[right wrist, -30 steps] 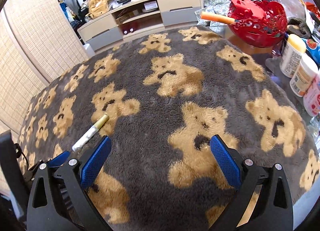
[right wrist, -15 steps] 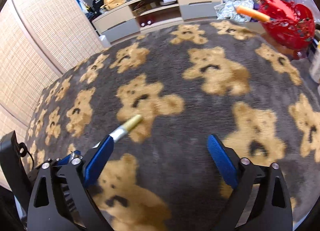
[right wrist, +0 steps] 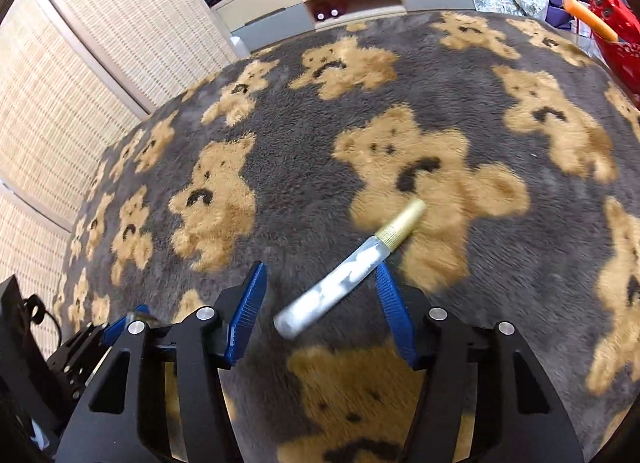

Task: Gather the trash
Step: 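Grasp metal cylinders with left tool while right tool grasps white-gold marker, then lower cylinders and marker into the bin and open both tools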

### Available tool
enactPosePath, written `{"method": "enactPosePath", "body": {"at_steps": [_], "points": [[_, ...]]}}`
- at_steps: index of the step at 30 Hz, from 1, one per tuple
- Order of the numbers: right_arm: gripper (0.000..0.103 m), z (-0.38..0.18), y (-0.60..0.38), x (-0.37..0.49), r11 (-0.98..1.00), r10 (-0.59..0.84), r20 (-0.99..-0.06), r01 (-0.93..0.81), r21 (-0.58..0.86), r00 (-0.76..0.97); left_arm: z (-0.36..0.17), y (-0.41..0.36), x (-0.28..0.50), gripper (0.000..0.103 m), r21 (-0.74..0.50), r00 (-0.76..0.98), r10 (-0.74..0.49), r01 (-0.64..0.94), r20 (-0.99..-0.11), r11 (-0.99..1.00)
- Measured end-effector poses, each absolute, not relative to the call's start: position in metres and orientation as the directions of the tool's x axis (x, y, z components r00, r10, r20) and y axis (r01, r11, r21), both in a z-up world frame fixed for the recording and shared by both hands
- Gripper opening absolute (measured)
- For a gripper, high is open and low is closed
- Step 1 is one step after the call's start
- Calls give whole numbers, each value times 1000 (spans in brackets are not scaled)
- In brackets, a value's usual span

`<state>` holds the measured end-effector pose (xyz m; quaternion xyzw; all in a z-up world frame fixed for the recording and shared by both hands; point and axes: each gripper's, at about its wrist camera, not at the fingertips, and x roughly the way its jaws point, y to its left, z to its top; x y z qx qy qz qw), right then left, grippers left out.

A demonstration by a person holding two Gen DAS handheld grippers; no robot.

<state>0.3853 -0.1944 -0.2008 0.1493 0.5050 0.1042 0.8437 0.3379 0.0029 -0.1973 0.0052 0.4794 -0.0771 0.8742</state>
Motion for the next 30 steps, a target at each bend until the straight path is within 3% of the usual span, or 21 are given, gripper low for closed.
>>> {"method": "enactPosePath", "body": {"at_steps": [4, 8, 10, 30], "points": [[53, -203, -188, 393, 947, 294, -825, -30, 320, 482, -199, 4, 342, 50, -70, 530, -143, 156, -836, 985], [21, -203, -181, 388, 981, 185, -855, -46, 186, 485, -198, 2, 342, 50, -86, 525, -162, 167, -835, 982], [16, -203, -184, 382, 985, 172, -859, -59, 164, 482, -199, -1, 338, 50, -88, 520, -169, 177, -837, 980], [14, -200, -225, 199, 970, 235, -875, -40, 242, 422, -194, -30, 182, 50, -162, 470, -284, 284, -836, 945]]}}
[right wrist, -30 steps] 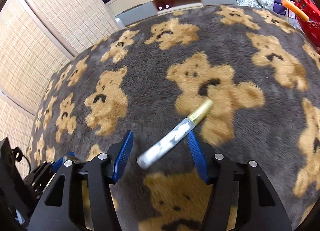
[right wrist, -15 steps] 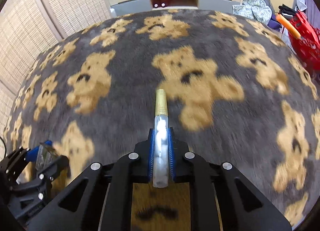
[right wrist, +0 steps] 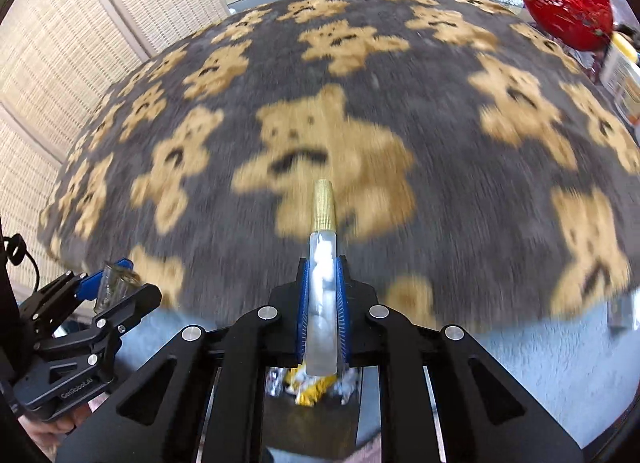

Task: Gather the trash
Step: 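Lower cylinders and marker into the bin and open both tools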

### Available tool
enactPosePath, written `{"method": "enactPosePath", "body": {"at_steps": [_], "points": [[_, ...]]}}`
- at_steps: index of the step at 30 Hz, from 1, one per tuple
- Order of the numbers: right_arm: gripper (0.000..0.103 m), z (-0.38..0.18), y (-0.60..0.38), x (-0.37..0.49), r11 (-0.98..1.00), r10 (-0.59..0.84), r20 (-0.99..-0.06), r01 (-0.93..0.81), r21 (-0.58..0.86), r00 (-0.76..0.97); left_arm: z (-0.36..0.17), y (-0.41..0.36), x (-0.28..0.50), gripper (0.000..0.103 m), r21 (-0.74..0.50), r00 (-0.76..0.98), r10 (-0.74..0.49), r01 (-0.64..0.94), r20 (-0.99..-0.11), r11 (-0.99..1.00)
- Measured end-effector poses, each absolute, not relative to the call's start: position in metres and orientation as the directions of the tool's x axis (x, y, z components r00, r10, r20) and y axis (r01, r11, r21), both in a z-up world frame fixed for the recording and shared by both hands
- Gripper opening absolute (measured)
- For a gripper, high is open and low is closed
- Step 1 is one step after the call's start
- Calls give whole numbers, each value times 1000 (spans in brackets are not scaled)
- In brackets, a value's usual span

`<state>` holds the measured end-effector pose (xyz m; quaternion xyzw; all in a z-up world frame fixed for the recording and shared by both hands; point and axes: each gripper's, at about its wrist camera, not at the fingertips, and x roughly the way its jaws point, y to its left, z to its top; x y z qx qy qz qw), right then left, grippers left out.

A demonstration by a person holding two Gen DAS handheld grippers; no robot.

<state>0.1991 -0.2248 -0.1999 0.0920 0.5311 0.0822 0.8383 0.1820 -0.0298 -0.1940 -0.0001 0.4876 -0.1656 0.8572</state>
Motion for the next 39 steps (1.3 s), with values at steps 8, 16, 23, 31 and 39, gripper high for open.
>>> {"method": "enactPosePath", "body": {"at_steps": [8, 16, 23, 31, 39], "points": [[14, -209, -220, 138, 957, 280, -867, -47, 287, 413, -198, -29, 120, 50, -199, 458, -321, 294, -829, 935], [14, -235, -212, 106, 954, 291, -878, -42, 298, 379, -236, -30, 95, 50, -220, 389, -322, 283, -863, 933], [14, -271, -207, 100, 939, 331, -884, -17, 344, 330, -275, -37, 94, 50, -235, 323, -322, 280, -890, 931], [14, -294, -204, 103, 936, 330, -890, 10, 351, 315, -309, -40, 100, 50, -256, 272, -331, 277, -903, 926], [17, -300, -203, 110, 943, 303, -896, 32, 331, 323, -324, -39, 109, 50, -252, 255, -320, 266, -913, 930]]}}
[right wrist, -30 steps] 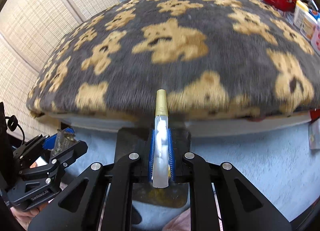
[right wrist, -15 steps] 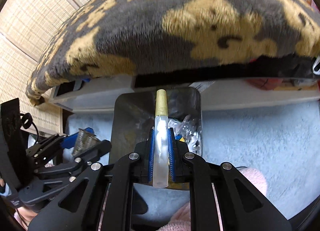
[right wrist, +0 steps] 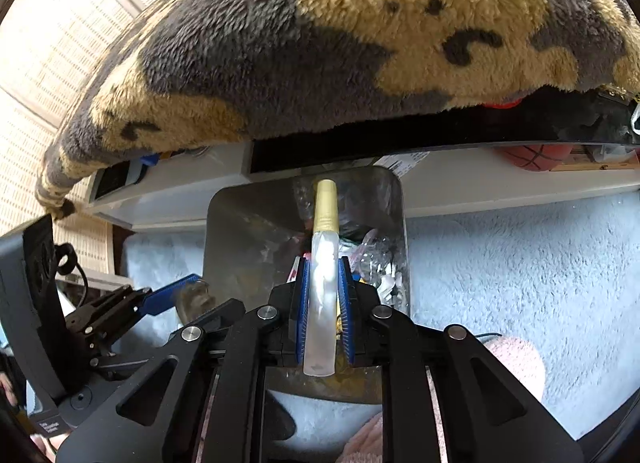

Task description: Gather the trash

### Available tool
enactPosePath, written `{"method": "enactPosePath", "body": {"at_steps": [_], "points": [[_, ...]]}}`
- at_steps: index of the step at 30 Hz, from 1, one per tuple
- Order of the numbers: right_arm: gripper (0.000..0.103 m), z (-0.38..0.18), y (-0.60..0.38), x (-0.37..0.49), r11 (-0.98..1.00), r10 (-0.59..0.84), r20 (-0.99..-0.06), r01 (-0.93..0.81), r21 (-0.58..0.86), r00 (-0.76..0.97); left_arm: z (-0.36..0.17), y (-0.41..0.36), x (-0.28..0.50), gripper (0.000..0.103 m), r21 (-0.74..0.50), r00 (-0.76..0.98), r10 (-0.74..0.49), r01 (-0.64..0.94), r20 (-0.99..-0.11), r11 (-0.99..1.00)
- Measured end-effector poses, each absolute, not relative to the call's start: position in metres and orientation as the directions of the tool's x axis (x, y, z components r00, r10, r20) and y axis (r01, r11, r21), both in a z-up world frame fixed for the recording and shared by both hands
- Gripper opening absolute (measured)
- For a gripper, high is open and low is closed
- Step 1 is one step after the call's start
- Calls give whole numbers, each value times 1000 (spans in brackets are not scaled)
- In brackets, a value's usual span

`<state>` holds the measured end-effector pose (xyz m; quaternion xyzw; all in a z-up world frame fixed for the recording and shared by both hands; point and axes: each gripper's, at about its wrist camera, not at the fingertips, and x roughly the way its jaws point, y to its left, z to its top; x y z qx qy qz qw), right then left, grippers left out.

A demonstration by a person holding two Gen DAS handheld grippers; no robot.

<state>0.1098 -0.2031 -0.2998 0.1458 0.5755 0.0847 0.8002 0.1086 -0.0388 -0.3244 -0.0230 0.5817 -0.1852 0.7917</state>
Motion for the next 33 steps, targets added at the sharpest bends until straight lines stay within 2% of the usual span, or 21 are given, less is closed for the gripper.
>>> {"method": "enactPosePath", "body": {"at_steps": [3, 5, 7, 9, 10, 12, 13, 14, 15, 22, 25, 33], "points": [[17, -299, -206, 114, 943, 299, -898, 47, 330, 322, -321, -38, 109, 52, -250, 264, -321, 268, -910, 930], [18, -296, -212, 115, 943, 288, -900, 64, 326, 328, -316, -36, 108, 60, -239, 284, -312, 265, -907, 934], [32, -293, -218, 115, 944, 277, -899, 78, 320, 338, -310, -35, 108, 68, -233, 300, -310, 266, -902, 936], [58, -285, -224, 112, 942, 270, -891, 93, 324, 365, -301, -33, 106, 76, -217, 322, -299, 266, -898, 939], [62, -279, -227, 111, 941, 264, -884, 98, 323, 385, -295, -31, 105, 82, -209, 339, -294, 264, -894, 942], [81, -267, -232, 109, 946, 241, -874, 100, 309, 422, -281, -26, 104, 90, -193, 376, -282, 257, -882, 947], [87, -260, -234, 107, 950, 224, -867, 100, 297, 446, -272, -23, 104, 93, -186, 398, -278, 254, -874, 949], [97, -249, -236, 106, 954, 207, -853, 95, 285, 479, -265, -20, 103, 94, -182, 417, -276, 252, -866, 950], [100, -241, -238, 104, 956, 198, -840, 90, 279, 506, -256, -17, 103, 95, -176, 440, -273, 250, -855, 952], [100, -183, -248, 101, 980, 79, -764, 90, 178, 641, -182, -3, 108, 95, -145, 589, -257, 232, -766, 962], [100, -156, -249, 100, 989, -13, -704, 114, 97, 710, -148, 3, 109, 95, -136, 662, -255, 227, -704, 964], [100, -95, -251, 91, 988, -98, -540, 149, 50, 836, -91, 5, 102, 95, -114, 794, -250, 224, -555, 968]]}}
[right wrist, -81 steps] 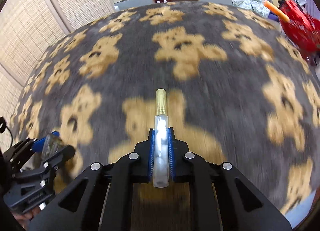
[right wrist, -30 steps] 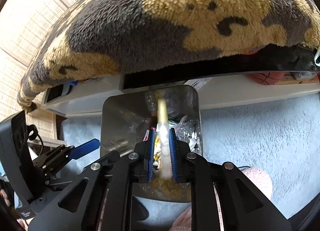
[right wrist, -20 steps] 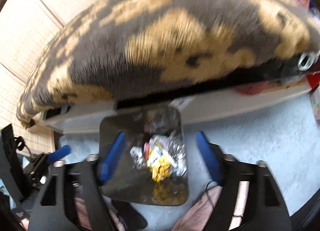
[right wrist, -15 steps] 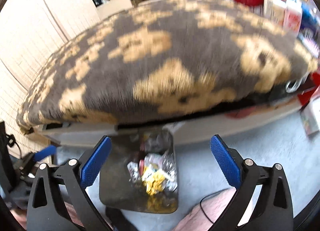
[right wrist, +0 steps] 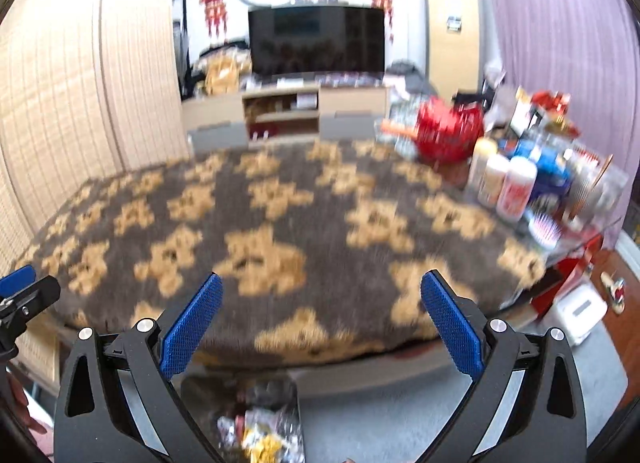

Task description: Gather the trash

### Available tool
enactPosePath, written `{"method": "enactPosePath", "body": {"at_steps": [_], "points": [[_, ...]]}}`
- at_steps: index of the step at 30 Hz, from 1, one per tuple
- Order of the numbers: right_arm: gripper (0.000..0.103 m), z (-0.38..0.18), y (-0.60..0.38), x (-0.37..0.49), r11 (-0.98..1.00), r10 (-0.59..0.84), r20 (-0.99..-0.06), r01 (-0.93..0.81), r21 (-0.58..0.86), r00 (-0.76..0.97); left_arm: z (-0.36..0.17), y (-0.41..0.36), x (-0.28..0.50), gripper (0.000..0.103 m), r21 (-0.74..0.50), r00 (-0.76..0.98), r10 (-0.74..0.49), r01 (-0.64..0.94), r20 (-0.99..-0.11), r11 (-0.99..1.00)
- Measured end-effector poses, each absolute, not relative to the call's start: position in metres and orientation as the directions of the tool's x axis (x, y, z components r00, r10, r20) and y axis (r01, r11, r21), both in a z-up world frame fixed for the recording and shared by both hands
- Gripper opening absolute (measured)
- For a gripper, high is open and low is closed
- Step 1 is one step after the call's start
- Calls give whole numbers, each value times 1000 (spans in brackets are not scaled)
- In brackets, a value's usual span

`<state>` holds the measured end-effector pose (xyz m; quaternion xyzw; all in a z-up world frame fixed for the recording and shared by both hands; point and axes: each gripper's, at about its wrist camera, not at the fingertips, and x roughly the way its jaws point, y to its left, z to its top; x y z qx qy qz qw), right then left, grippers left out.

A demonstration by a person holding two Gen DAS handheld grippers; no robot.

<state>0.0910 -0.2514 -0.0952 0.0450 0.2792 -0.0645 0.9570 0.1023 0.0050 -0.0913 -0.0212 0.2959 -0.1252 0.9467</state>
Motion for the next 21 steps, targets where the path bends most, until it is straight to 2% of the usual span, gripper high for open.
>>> {"method": "enactPosePath", "body": {"at_steps": [4, 7, 21], "points": [[100, -72, -252, 85, 985, -117, -471, 161, 54, 874, -76, 4, 101, 95, -102, 830, -242, 220, -503, 970], [100, -69, -250, 83, 985, -120, -463, 163, 55, 878, -68, 5, 97, 95, -104, 841, -252, 230, -478, 968], [100, -90, -244, 73, 979, -154, -530, 202, 34, 834, -84, -3, 84, 95, -86, 818, -251, 242, -518, 966]]}}
